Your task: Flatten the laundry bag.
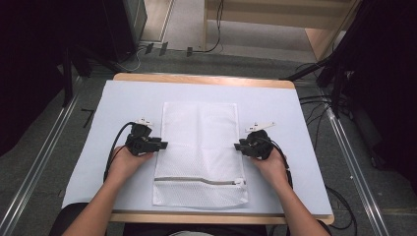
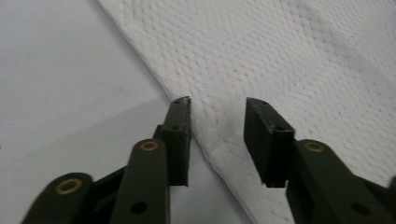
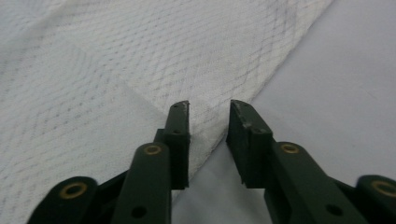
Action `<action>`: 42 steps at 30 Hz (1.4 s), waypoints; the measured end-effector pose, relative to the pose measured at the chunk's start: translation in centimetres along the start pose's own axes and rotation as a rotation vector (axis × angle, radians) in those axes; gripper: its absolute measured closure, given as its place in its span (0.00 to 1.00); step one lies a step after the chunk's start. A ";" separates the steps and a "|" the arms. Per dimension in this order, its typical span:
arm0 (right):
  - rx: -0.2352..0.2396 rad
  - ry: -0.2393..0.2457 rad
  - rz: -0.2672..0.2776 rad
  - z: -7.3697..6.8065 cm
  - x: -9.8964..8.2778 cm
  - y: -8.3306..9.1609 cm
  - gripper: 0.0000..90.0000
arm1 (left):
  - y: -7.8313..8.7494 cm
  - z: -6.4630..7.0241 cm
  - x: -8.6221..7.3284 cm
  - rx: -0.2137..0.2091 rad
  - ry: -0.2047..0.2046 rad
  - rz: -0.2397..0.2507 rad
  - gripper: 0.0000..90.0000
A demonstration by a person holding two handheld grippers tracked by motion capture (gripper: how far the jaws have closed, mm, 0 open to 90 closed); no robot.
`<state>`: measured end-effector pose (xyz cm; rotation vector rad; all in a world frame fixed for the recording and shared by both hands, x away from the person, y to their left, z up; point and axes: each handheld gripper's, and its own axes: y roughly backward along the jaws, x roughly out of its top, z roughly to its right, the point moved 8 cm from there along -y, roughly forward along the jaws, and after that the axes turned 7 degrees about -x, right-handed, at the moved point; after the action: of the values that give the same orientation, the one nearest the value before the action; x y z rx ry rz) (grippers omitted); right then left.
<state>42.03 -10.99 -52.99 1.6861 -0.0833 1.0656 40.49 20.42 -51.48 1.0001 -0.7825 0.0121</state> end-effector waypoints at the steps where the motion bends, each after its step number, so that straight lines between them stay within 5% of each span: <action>1: -0.010 0.004 -0.006 0.0 0.0 0.0 0.83 | 0.0 0.0 0.0 0.012 -0.002 0.003 0.77; 3: -0.003 -0.008 -0.010 0.1 0.1 -0.1 0.90 | 0.0 -0.2 0.0 0.005 0.011 -0.006 0.92; 6: 0.051 -0.044 -0.028 0.0 0.2 -0.2 0.99 | -0.1 -0.3 0.1 -0.020 0.022 -0.019 1.00; 12: 0.044 -0.057 -0.052 0.4 1.1 -0.8 1.00 | 0.0 -1.2 1.2 -0.007 0.044 -0.002 1.00; 30: 0.048 -0.106 0.003 1.2 4.8 -3.4 0.99 | 0.5 -5.2 4.4 0.008 0.100 0.053 1.00; 35: 0.060 -0.123 -0.006 1.3 4.9 -3.7 0.91 | 0.9 -5.2 4.4 -0.024 0.128 0.073 0.91; 42: 0.078 -0.114 0.032 1.0 5.1 -2.0 0.80 | 1.7 -3.8 4.6 -0.054 0.091 0.079 0.78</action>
<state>46.74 -8.69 -51.04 1.8207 -0.1443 1.0070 45.49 22.73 -48.58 0.9105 -0.7346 0.1032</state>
